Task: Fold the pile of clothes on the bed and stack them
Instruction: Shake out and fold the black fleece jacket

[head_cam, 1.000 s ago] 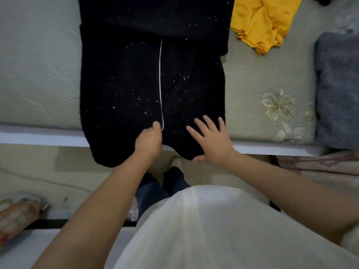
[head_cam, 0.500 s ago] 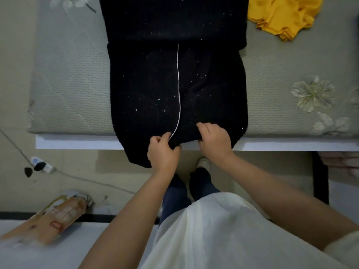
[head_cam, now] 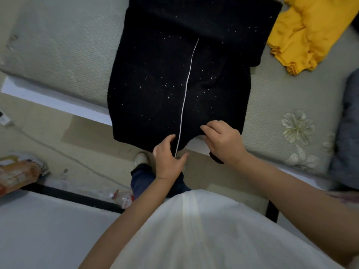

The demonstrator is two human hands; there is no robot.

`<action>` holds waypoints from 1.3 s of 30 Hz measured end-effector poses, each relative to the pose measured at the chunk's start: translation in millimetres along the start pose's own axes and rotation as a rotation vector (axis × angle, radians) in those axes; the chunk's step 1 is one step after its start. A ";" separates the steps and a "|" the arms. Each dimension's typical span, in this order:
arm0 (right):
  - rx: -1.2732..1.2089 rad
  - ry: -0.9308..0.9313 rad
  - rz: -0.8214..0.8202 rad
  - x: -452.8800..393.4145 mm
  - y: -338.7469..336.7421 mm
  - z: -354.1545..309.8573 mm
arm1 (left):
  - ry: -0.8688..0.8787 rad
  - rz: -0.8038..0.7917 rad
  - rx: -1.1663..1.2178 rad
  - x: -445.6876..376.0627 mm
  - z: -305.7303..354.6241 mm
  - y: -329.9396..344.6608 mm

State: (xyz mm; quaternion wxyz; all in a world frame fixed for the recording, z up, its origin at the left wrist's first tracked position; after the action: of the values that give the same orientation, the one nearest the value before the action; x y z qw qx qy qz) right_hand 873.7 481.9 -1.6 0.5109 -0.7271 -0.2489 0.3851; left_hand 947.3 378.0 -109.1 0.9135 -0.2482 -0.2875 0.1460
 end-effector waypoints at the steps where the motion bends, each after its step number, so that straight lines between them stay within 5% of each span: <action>1: -0.001 0.012 0.003 -1.2 -1.1 1.4 | 0.048 -0.038 -0.029 6.4 0.0 5.6; 7: -0.015 0.010 -0.030 -3.0 -6.3 6.6 | 0.154 -0.072 -0.315 -0.5 -9.4 21.7; 12: -0.005 -0.004 -0.055 -2.0 -4.9 7.1 | 0.223 -0.004 -0.292 -18.9 12.8 23.1; 21: -0.040 0.013 -0.124 10.4 12.8 5.3 | -0.193 -0.059 0.018 -21.7 -12.0 34.4; 27: -0.100 0.013 -0.184 21.4 24.2 1.2 | -0.161 -0.012 0.107 -17.7 1.3 19.2; 34: -0.135 -0.113 -0.319 12.2 37.1 8.9 | -0.390 -0.209 0.237 -26.6 -22.7 36.9; 39: -0.198 -0.276 -0.535 0.4 66.8 -1.3 | -0.259 -0.364 0.080 -39.7 -24.2 37.1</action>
State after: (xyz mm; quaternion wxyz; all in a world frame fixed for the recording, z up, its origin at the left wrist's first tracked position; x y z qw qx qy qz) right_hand 872.9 457.9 -63.9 0.4819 -0.6230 -0.5347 0.3061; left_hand 925.7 383.8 -164.3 0.8894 -0.1349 -0.4362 0.0210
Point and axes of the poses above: each hand's wrist, its own x-axis away from the middle knuckle, its own y-axis out of the palm, z = x × y, the point moved 9 cm from there along -x, towards the middle knuckle, and after that the axes turned 8 degrees about -y, right-handed, at the moved point
